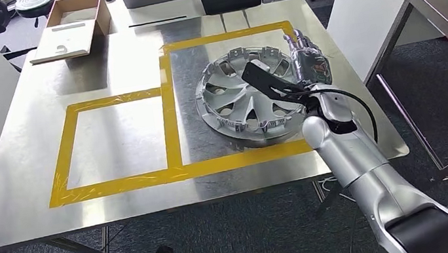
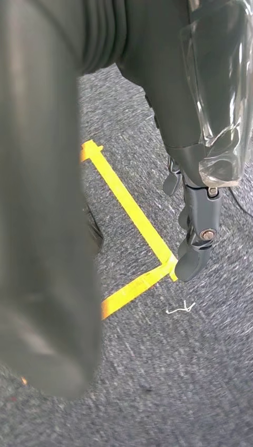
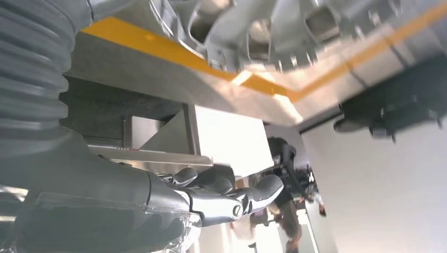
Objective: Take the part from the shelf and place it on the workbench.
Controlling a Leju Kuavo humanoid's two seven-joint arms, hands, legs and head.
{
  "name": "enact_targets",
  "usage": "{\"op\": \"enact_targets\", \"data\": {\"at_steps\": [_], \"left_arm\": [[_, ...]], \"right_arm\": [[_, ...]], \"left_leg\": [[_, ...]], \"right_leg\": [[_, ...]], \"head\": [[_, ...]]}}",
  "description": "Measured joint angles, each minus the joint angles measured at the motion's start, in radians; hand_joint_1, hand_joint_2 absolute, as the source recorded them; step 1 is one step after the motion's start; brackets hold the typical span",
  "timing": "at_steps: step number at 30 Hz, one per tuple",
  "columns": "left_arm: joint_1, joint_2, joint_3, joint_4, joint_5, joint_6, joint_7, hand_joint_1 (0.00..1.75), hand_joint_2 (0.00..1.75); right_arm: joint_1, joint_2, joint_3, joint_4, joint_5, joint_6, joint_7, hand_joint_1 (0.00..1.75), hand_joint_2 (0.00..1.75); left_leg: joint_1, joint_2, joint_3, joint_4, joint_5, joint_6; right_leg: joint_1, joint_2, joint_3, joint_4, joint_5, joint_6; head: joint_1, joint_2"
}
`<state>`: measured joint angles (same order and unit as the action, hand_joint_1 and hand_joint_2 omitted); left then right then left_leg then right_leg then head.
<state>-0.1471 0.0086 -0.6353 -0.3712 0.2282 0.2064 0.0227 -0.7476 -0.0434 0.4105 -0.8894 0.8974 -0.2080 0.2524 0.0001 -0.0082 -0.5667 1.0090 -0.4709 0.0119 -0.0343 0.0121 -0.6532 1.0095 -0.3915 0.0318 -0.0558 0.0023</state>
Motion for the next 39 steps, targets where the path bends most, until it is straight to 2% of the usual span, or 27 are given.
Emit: {"op": "enact_targets", "data": {"at_steps": [5,8,12,16,19,23,27,33,36,39], "left_arm": [[0.011,-0.004,0.016,0.0,0.012,0.016,-0.004,0.0,0.0],[0.013,-0.009,0.026,0.0,0.026,0.014,-0.005,0.0,0.0],[0.023,-0.006,0.038,0.009,0.053,-0.021,-0.012,0.0,0.0],[0.032,-0.002,0.058,0.02,0.087,-0.028,-0.034,0.0,0.0],[0.046,-0.001,0.071,0.027,0.109,-0.024,-0.05,0.0,0.0],[0.071,-0.001,0.083,0.037,0.145,-0.017,-0.072,0.0,0.0],[0.1,-0.001,0.098,0.049,0.179,-0.009,-0.098,0.0,0.0],[0.116,-0.004,0.106,0.063,0.198,-0.001,-0.117,0.0,0.0],[0.118,-0.008,0.106,0.069,0.203,0.005,-0.119,0.0,0.0],[0.119,-0.01,0.106,0.074,0.212,0.006,-0.123,0.0,0.0]], "right_arm": [[-0.004,-0.061,-0.097,-0.006,-0.023,-0.076,-0.044,0.0,1.75],[-0.004,-0.106,-0.139,-0.006,-0.034,-0.167,-0.076,0.0,1.75],[-0.012,-0.208,-0.222,0.004,-0.089,-0.275,-0.136,0.0,1.75],[-0.003,-0.333,-0.333,0.039,-0.205,-0.338,-0.182,0.0,1.75],[0.079,-0.429,-0.436,0.05,-0.303,-0.361,-0.207,0.0,1.75],[0.304,-0.508,-0.603,0.027,-0.452,-0.362,-0.22,0.0,1.75],[0.538,-0.508,-0.792,-0.019,-0.593,-0.332,-0.232,0.0,1.75],[0.709,-0.463,-0.977,-0.051,-0.595,-0.292,-0.212,0.0,1.75],[0.784,-0.383,-1.097,-0.077,-0.535,-0.205,-0.212,0.0,1.75],[0.832,-0.248,-1.246,-0.104,-0.418,-0.091,-0.233,0.0,1.75]], "left_leg": [[-0.001,0.001,0.001,0.0,0.0,0.001],[-0.001,-0.001,0.002,0.0,-0.001,0.001],[-0.001,-0.005,0.001,0.0,-0.001,0.001],[-0.001,-0.007,0.002,0.0,-0.002,0.002],[0.0,-0.01,0.002,0.0,-0.003,0.005],[0.001,-0.013,0.004,0.0,-0.008,0.008],[0.001,-0.014,0.004,-0.001,-0.012,0.009],[0.001,-0.01,0.007,-0.001,-0.015,0.007],[0.002,-0.01,0.008,-0.001,-0.015,0.007],[0.003,-0.01,0.008,-0.002,-0.015,0.007]], "right_leg": [[-0.001,0.0,0.002,-0.001,0.0,0.0],[-0.001,-0.001,0.003,-0.002,0.0,0.0],[-0.001,-0.005,0.003,-0.002,0.0,0.001],[-0.001,-0.006,0.005,-0.004,-0.001,0.001],[0.0,-0.008,0.008,-0.006,-0.002,0.002],[0.001,-0.012,0.013,-0.008,-0.006,0.005],[0.001,-0.013,0.014,-0.007,-0.009,0.004],[0.002,-0.01,0.014,-0.008,-0.011,0.004],[0.003,-0.01,0.015,-0.008,-0.012,0.004],[0.004,-0.01,0.015,-0.008,-0.012,0.004]], "head": [[0.0,0.0],[0.0,0.0],[0.0,0.0],[0.0,0.0],[0.0,0.0],[0.001,0.0],[0.0,0.0],[0.0,0.0],[0.0,0.0],[0.0,0.0]]}}
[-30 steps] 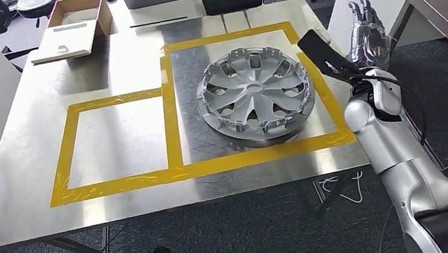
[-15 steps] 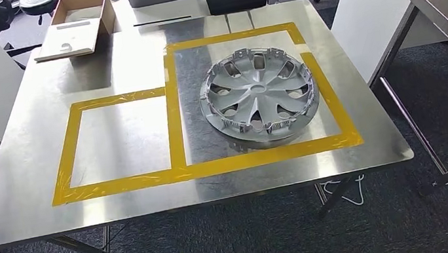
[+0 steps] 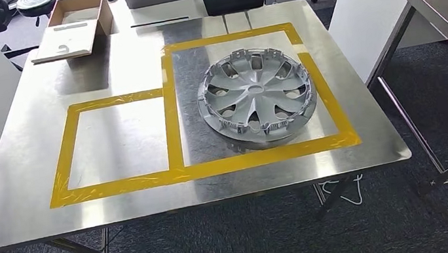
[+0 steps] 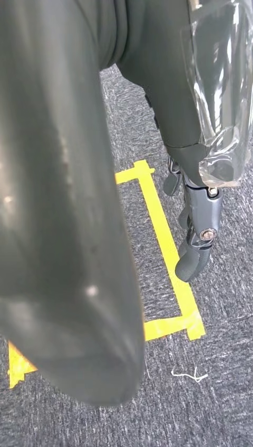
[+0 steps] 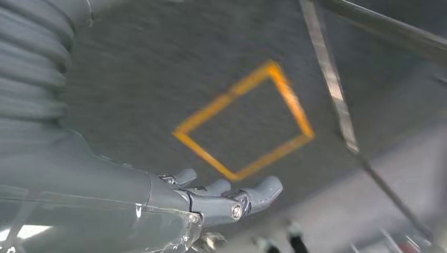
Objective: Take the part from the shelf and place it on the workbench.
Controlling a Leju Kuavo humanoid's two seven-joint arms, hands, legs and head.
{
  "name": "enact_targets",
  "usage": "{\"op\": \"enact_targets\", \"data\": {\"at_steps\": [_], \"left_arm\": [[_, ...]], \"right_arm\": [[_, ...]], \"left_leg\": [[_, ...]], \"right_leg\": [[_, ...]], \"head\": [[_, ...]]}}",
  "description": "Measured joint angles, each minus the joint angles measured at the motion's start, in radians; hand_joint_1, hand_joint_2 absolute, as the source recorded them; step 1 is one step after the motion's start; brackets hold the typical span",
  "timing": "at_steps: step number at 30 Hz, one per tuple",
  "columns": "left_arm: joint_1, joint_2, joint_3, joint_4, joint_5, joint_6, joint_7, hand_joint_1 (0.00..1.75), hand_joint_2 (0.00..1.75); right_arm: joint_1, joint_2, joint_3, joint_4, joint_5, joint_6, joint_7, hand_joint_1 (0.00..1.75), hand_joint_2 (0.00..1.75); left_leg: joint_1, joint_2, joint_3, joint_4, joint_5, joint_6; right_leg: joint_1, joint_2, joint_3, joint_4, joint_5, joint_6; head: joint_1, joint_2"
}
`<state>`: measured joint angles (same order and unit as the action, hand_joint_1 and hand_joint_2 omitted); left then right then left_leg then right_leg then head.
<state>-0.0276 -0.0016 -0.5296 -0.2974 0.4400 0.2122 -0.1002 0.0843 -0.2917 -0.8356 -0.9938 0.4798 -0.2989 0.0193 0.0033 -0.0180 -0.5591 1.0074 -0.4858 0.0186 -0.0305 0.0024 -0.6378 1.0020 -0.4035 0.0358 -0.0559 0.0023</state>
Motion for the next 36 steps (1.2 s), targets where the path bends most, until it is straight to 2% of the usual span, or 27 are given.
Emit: {"op": "enact_targets", "data": {"at_steps": [4,7,9,13,18,22,25,30,36], "left_arm": [[0.0,0.0,0.0,0.003,0.02,-0.002,-0.002,0.0,0.0],[0.0,-0.001,0.0,0.004,0.029,-0.006,-0.002,0.0,0.0],[0.001,0.0,0.0,0.004,0.03,-0.008,-0.002,0.0,0.0],[0.001,0.001,0.0,0.004,0.032,-0.009,-0.001,0.0,0.0],[-0.007,0.003,-0.011,0.004,0.029,-0.019,0.025,0.0,0.0],[-0.025,0.005,-0.03,0.002,0.03,-0.014,0.058,0.0,0.0],[-0.034,0.005,-0.041,-0.005,0.033,-0.001,0.069,0.0,0.0],[-0.042,0.005,-0.062,-0.015,0.03,0.006,0.079,0.0,0.0],[-0.043,0.008,-0.081,-0.022,0.027,0.006,0.083,0.0,0.0]], "right_arm": [[0.013,0.148,-0.131,0.001,0.142,0.109,0.028,0.0,1.75],[0.011,0.234,-0.159,0.029,0.201,0.14,0.045,0.0,1.75],[0.009,0.268,-0.167,0.043,0.211,0.142,0.048,0.0,1.75],[0.001,0.301,-0.181,0.06,0.231,0.16,0.055,0.0,0.0],[-0.024,0.35,-0.152,0.21,0.333,0.238,0.073,0.0,0.0],[-0.066,0.385,-0.058,0.366,0.405,0.24,0.069,0.0,0.0],[-0.098,0.393,0.036,0.436,0.427,0.235,0.079,0.0,0.0],[-0.113,0.398,0.167,0.465,0.38,0.237,0.114,0.0,0.0],[-0.09,0.398,0.241,0.453,0.341,0.245,0.129,0.0,0.0]], "left_leg": [[0.001,0.002,0.001,0.0,0.0,-0.001],[0.001,0.003,0.001,0.0,0.001,-0.001],[0.0,0.004,0.002,0.0,0.001,-0.002],[0.0,0.005,0.003,0.0,0.001,-0.002],[0.001,0.005,0.004,0.0,0.001,-0.002],[0.001,0.006,0.005,0.0,0.002,-0.003],[0.001,0.006,0.005,0.0,0.003,-0.004],[0.001,0.006,0.007,0.0,0.003,-0.004],[0.001,0.006,0.006,0.0,0.002,-0.004]], "right_leg": [[0.002,0.002,0.0,0.0,0.0,-0.001],[0.002,0.003,0.0,0.0,0.0,-0.001],[0.001,0.003,0.0,0.0,0.0,-0.001],[0.001,0.003,0.002,0.0,0.0,-0.001],[0.001,0.004,0.003,0.0,0.0,-0.001],[0.001,0.005,0.003,0.0,0.001,-0.002],[0.001,0.005,0.003,0.0,0.002,-0.003],[0.001,0.005,0.004,0.0,0.002,-0.004],[0.001,0.005,0.004,0.0,0.002,-0.003]], "head": [[0.0,0.0],[0.0,0.0],[0.0,0.0],[0.0,0.0],[0.001,0.0],[0.0,0.0],[0.0,0.0],[0.0,0.0],[0.0,0.0]]}}
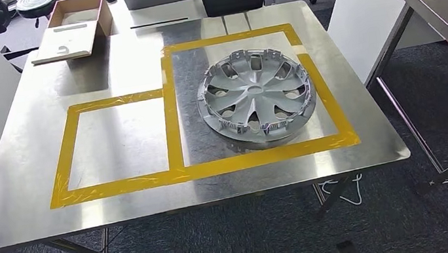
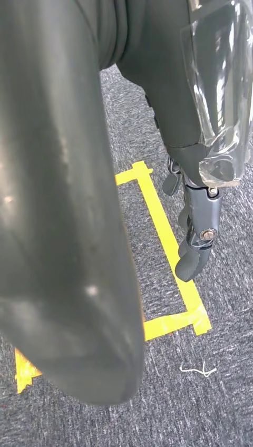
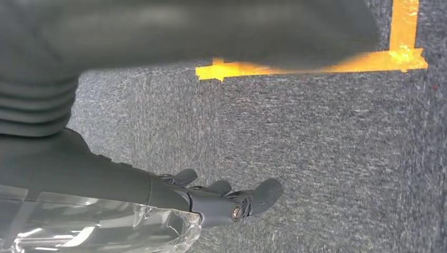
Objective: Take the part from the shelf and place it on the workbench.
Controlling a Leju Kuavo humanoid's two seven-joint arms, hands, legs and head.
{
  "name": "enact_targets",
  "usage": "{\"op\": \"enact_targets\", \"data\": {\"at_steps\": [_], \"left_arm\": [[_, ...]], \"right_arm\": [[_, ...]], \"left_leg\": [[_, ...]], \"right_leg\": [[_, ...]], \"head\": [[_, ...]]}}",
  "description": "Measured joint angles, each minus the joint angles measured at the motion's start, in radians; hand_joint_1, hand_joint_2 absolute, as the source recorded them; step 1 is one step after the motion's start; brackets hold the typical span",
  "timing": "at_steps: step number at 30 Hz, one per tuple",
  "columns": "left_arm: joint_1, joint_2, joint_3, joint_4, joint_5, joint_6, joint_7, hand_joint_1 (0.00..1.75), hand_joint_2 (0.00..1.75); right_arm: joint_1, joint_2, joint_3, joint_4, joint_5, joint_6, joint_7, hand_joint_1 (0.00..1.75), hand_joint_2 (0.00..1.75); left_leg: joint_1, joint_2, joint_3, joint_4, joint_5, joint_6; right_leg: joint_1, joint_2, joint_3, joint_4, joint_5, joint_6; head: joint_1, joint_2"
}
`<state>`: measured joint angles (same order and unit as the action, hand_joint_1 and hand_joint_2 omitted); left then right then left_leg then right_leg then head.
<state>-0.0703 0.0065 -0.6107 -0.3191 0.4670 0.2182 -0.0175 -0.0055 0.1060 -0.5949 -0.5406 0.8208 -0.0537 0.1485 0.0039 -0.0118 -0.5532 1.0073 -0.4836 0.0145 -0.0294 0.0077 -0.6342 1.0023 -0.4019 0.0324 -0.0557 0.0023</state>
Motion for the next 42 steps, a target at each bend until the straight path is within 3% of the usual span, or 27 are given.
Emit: {"op": "enact_targets", "data": {"at_steps": [19,23,26,27,29,31,32,33,35,37,39,42], "left_arm": [[0.0,0.004,-0.021,-0.005,-0.01,0.0,0.001,0.0,0.0],[0.0,0.009,-0.022,-0.005,-0.009,-0.002,0.005,0.0,0.0],[-0.001,0.01,-0.023,-0.007,-0.009,-0.006,0.012,0.0,0.0],[-0.002,0.009,-0.024,-0.008,-0.009,-0.006,0.013,0.0,0.0],[-0.004,0.009,-0.025,-0.01,-0.008,-0.007,0.016,0.0,0.0],[-0.005,0.008,-0.026,-0.01,-0.008,-0.008,0.017,0.0,0.0],[-0.005,0.008,-0.026,-0.01,-0.008,-0.009,0.018,0.0,0.0],[-0.005,0.007,-0.026,-0.01,-0.008,-0.009,0.018,0.0,0.0],[-0.006,0.006,-0.026,-0.01,-0.008,-0.01,0.019,0.0,0.0],[-0.008,0.007,-0.027,-0.01,-0.007,-0.009,0.02,0.0,0.0],[-0.01,0.007,-0.027,-0.01,-0.006,-0.009,0.021,0.0,0.0],[-0.011,0.009,-0.028,-0.01,-0.006,-0.007,0.021,0.0,0.0]], "right_arm": [[0.063,-0.005,0.117,-0.079,-0.107,0.013,0.04,0.0,0.0],[0.065,-0.005,0.126,-0.08,-0.117,0.013,0.043,0.0,0.0],[0.067,-0.007,0.135,-0.082,-0.13,0.012,0.047,0.0,0.0],[0.068,-0.008,0.137,-0.083,-0.134,0.012,0.048,0.0,0.0],[0.069,-0.01,0.139,-0.083,-0.14,0.011,0.049,0.0,0.0],[0.073,-0.012,0.142,-0.083,-0.143,0.011,0.049,0.0,0.0],[0.075,-0.014,0.144,-0.083,-0.145,0.011,0.05,0.0,0.0],[0.076,-0.015,0.145,-0.083,-0.146,0.01,0.05,0.0,0.0],[0.074,-0.018,0.149,-0.083,-0.148,0.01,0.05,0.0,0.0],[0.072,-0.018,0.156,-0.084,-0.153,0.008,0.051,0.0,0.0],[0.073,-0.017,0.16,-0.084,-0.158,0.006,0.052,0.0,0.0],[0.074,-0.017,0.164,-0.084,-0.166,0.003,0.054,0.0,0.0]], "left_leg": [[0.0,0.0,0.0,0.0,0.0,0.0],[-0.004,0.002,-0.001,0.007,-0.005,0.014],[0.0,0.005,0.017,-0.024,0.018,0.029],[0.003,0.007,0.023,-0.037,0.026,0.033],[0.004,0.01,0.025,-0.046,0.033,0.036],[0.004,0.011,0.022,-0.046,0.034,0.034],[0.005,0.011,0.021,-0.045,0.034,0.032],[0.006,0.011,0.021,-0.043,0.034,0.028],[0.006,0.011,0.018,-0.031,0.028,0.015],[0.003,0.011,0.011,-0.013,0.019,-0.001],[0.003,0.011,0.007,-0.007,0.017,-0.009],[0.012,0.011,0.001,0.009,0.003,-0.017]], "right_leg": [[0.0,0.001,0.0,0.0,0.0,0.0],[-0.008,0.001,0.004,-0.007,0.005,0.007],[-0.006,0.0,0.005,-0.003,0.001,0.012],[-0.005,-0.001,-0.007,0.028,-0.019,0.007],[-0.005,-0.002,-0.059,0.154,-0.083,-0.006],[-0.006,-0.003,-0.1,0.267,-0.128,-0.005],[-0.007,-0.003,-0.092,0.266,-0.127,0.002],[-0.01,-0.004,-0.064,0.226,-0.113,0.012],[-0.014,-0.007,0.022,0.085,-0.076,0.027],[-0.013,-0.006,0.065,0.011,-0.062,0.017],[-0.009,-0.004,0.064,0.011,-0.063,0.0],[-0.009,-0.003,0.062,0.011,-0.059,-0.015]], "head": [[0.0,0.0],[-0.001,0.0],[0.002,0.0],[0.004,0.0],[0.007,0.0],[0.007,0.0],[0.008,0.0],[0.008,0.0],[0.009,0.0],[0.009,0.0],[0.007,0.0],[0.006,0.0]]}}
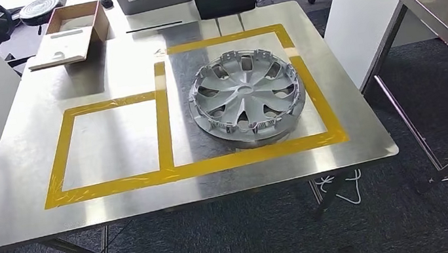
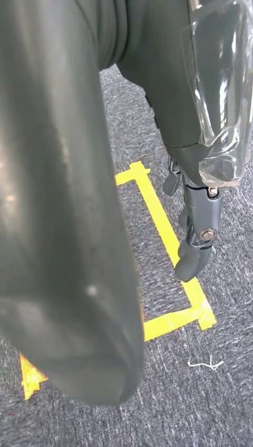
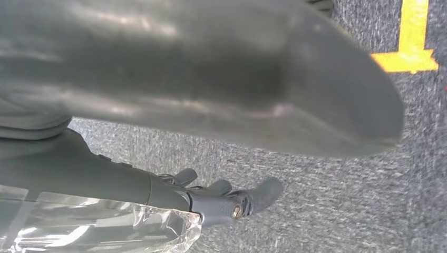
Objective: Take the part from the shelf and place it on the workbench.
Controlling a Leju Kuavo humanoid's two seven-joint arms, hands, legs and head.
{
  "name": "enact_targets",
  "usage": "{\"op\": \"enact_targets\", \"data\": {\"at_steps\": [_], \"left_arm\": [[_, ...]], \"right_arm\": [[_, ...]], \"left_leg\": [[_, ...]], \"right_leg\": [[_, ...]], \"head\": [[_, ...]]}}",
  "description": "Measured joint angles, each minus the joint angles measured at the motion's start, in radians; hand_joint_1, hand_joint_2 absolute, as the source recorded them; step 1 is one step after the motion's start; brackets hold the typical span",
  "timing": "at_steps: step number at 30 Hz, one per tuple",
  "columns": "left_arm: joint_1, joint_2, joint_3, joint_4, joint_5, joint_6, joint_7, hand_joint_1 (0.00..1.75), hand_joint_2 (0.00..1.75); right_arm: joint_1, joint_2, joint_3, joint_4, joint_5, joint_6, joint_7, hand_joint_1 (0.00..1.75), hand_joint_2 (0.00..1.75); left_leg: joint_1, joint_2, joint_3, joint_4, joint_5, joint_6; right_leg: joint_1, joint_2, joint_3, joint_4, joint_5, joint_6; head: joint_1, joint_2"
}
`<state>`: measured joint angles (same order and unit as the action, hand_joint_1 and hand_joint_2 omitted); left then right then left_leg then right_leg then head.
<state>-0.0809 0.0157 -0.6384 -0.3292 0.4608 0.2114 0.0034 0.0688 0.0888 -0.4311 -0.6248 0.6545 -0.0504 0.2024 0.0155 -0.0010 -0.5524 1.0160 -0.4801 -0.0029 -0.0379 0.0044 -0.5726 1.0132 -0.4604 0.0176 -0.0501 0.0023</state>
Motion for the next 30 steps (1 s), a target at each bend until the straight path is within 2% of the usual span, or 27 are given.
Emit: {"op": "enact_targets", "data": {"at_steps": [2,4,5,6,7,9,11,13,14,15,16,17,19,20,21,22,24,25,26,27,28,30], "left_arm": [[0.0,0.001,0.0,0.0,0.0,0.001,0.0,0.0,0.0],[0.0,0.001,-0.001,0.0,0.0,0.001,0.0,0.0,0.0],[0.0,0.001,-0.001,0.0,0.0,0.002,0.0,0.0,0.0],[0.001,0.001,-0.001,0.0,0.001,0.002,0.0,0.0,0.0],[0.001,0.001,-0.001,0.0,0.001,0.002,0.0,0.0,0.0],[-0.001,0.004,-0.001,0.0,0.003,0.002,0.0,0.0,0.0],[-0.003,0.007,-0.002,0.0,0.004,0.003,-0.001,0.0,0.0],[-0.003,0.007,-0.002,0.0,0.005,0.004,-0.001,0.0,0.0],[-0.003,0.008,-0.002,0.0,0.005,0.004,-0.001,0.0,0.0],[-0.003,0.008,-0.002,0.0,0.006,0.004,-0.001,0.0,0.0],[-0.004,0.008,-0.001,-0.001,0.006,0.004,-0.002,0.0,0.0],[-0.004,0.007,-0.001,-0.001,0.006,0.004,-0.002,0.0,0.0],[-0.004,0.004,-0.001,-0.001,0.007,0.005,-0.002,0.0,0.0],[-0.003,0.003,-0.001,-0.001,0.007,0.004,-0.002,0.0,0.0],[-0.002,0.002,-0.001,-0.001,0.008,0.004,-0.002,0.0,0.0],[-0.001,0.001,-0.001,-0.001,0.009,0.004,-0.002,0.0,0.0],[-0.001,0.0,-0.001,-0.001,0.011,0.005,-0.002,0.0,0.0],[-0.001,0.0,-0.001,-0.001,0.012,0.005,-0.003,0.0,0.0],[-0.001,0.0,-0.001,-0.001,0.013,0.006,-0.003,0.0,0.0],[0.0,0.001,-0.001,-0.001,0.014,0.007,-0.004,0.0,0.0],[0.0,0.001,-0.001,-0.001,0.014,0.007,-0.004,0.0,0.0],[0.001,0.002,-0.001,-0.001,0.015,0.007,-0.005,0.0,0.0]], "right_arm": [[0.0,0.0,0.005,0.0,-0.005,-0.002,0.001,0.0,0.0],[0.001,0.0,0.01,0.0,-0.008,-0.002,0.001,0.0,0.0],[0.002,0.0,0.013,0.0,-0.01,-0.002,0.001,0.0,0.0],[0.002,0.0,0.015,0.0,-0.011,-0.002,0.001,0.0,0.0],[0.003,0.0,0.017,0.0,-0.012,-0.002,0.001,0.0,0.0],[0.004,0.002,0.021,-0.001,-0.012,-0.002,0.001,0.0,0.0],[0.003,0.005,0.023,-0.001,-0.012,-0.003,0.001,0.0,0.0],[0.003,0.007,0.025,-0.001,-0.012,-0.004,0.002,0.0,0.0],[0.003,0.008,0.026,-0.001,-0.012,-0.004,0.002,0.0,0.0],[0.004,0.008,0.028,-0.001,-0.012,-0.004,0.002,0.0,0.0],[0.004,0.008,0.028,-0.001,-0.012,-0.004,0.002,0.0,0.0],[0.004,0.007,0.029,-0.001,-0.012,-0.004,0.002,0.0,0.0],[0.004,0.004,0.029,-0.001,-0.013,-0.004,0.003,0.0,0.0],[0.005,0.002,0.03,-0.001,-0.014,-0.004,0.003,0.0,0.0],[0.005,0.001,0.031,-0.001,-0.014,-0.004,0.004,0.0,0.0],[0.005,-0.001,0.033,-0.001,-0.016,-0.004,0.004,0.0,0.0],[0.004,-0.003,0.037,-0.001,-0.019,-0.004,0.006,0.0,0.0],[0.003,-0.004,0.04,-0.001,-0.021,-0.005,0.008,0.0,0.0],[0.002,-0.005,0.044,-0.001,-0.025,-0.006,0.009,0.0,0.0],[0.002,-0.005,0.046,-0.001,-0.029,-0.008,0.011,0.0,0.0],[0.002,-0.006,0.049,-0.001,-0.033,-0.009,0.012,0.0,0.0],[0.003,-0.006,0.055,-0.001,-0.041,-0.011,0.012,0.0,0.0]], "left_leg": [[0.004,0.0,-0.034,0.083,-0.056,-0.007],[0.004,0.0,-0.093,0.216,-0.123,-0.009],[0.004,0.0,-0.113,0.262,-0.138,-0.008],[0.003,0.0,-0.116,0.271,-0.133,-0.004],[0.001,0.0,-0.098,0.24,-0.11,0.003],[-0.008,0.001,-0.023,0.102,-0.05,0.027],[-0.02,0.005,0.024,0.009,-0.021,0.048],[-0.028,0.008,0.025,-0.007,-0.015,0.057],[-0.027,0.008,0.027,-0.016,-0.006,0.059],[-0.024,0.008,0.029,-0.028,0.004,0.06],[-0.021,0.008,0.029,-0.04,0.015,0.061],[-0.019,0.008,0.028,-0.049,0.026,0.061],[-0.021,0.009,0.016,-0.051,0.036,0.062],[-0.021,0.009,0.009,-0.05,0.04,0.06],[-0.021,0.009,0.003,-0.049,0.043,0.059],[-0.021,0.009,-0.002,-0.047,0.046,0.057],[-0.019,0.009,-0.011,-0.035,0.046,0.05],[-0.02,0.009,-0.016,-0.027,0.045,0.046],[-0.021,0.008,-0.02,-0.02,0.043,0.041],[-0.023,0.008,-0.024,-0.014,0.043,0.035],[-0.022,0.008,-0.026,-0.013,0.044,0.029],[-0.018,0.007,-0.031,-0.006,0.042,0.02]], "right_leg": [[0.001,0.0,-0.002,-0.001,0.004,-0.009],[0.006,-0.001,-0.008,-0.001,0.006,-0.016],[0.01,-0.001,-0.011,-0.001,0.008,-0.018],[0.014,-0.001,-0.013,0.0,0.01,-0.021],[0.018,0.0,-0.014,0.0,0.012,-0.023],[0.024,0.0,-0.014,-0.001,0.015,-0.024],[0.025,0.0,-0.015,-0.002,0.02,-0.02],[0.023,-0.003,-0.017,-0.006,0.028,-0.01],[0.022,-0.004,-0.019,-0.007,0.03,-0.005],[0.023,-0.005,-0.023,-0.003,0.027,-0.002],[0.023,-0.005,-0.034,0.018,0.013,-0.003],[0.023,-0.005,-0.054,0.061,-0.013,-0.006],[0.021,-0.005,-0.109,0.192,-0.08,-0.012],[0.02,-0.005,-0.128,0.246,-0.102,-0.01],[0.018,-0.005,-0.13,0.267,-0.11,-0.004],[0.015,-0.005,-0.11,0.244,-0.102,0.007],[0.008,-0.006,-0.024,0.106,-0.063,0.027],[0.007,-0.005,0.012,0.042,-0.047,0.028],[0.008,-0.003,0.033,0.001,-0.037,0.024],[0.01,-0.002,0.04,-0.014,-0.034,0.016],[0.014,-0.001,0.038,-0.013,-0.03,0.007],[0.012,-0.001,0.036,-0.014,-0.023,-0.007]], "head": [[-0.001,0.0],[-0.001,0.0],[-0.001,0.0],[-0.001,0.0],[-0.001,0.0],[0.0,0.0],[0.002,0.0],[0.002,0.0],[0.0,0.0],[0.001,0.0],[0.002,0.0],[0.003,0.0],[0.005,0.0],[0.005,0.0],[0.005,0.0],[0.005,0.0],[0.005,0.0],[0.005,0.0],[0.005,0.0],[0.005,0.0],[0.005,0.0],[0.005,0.0]]}}
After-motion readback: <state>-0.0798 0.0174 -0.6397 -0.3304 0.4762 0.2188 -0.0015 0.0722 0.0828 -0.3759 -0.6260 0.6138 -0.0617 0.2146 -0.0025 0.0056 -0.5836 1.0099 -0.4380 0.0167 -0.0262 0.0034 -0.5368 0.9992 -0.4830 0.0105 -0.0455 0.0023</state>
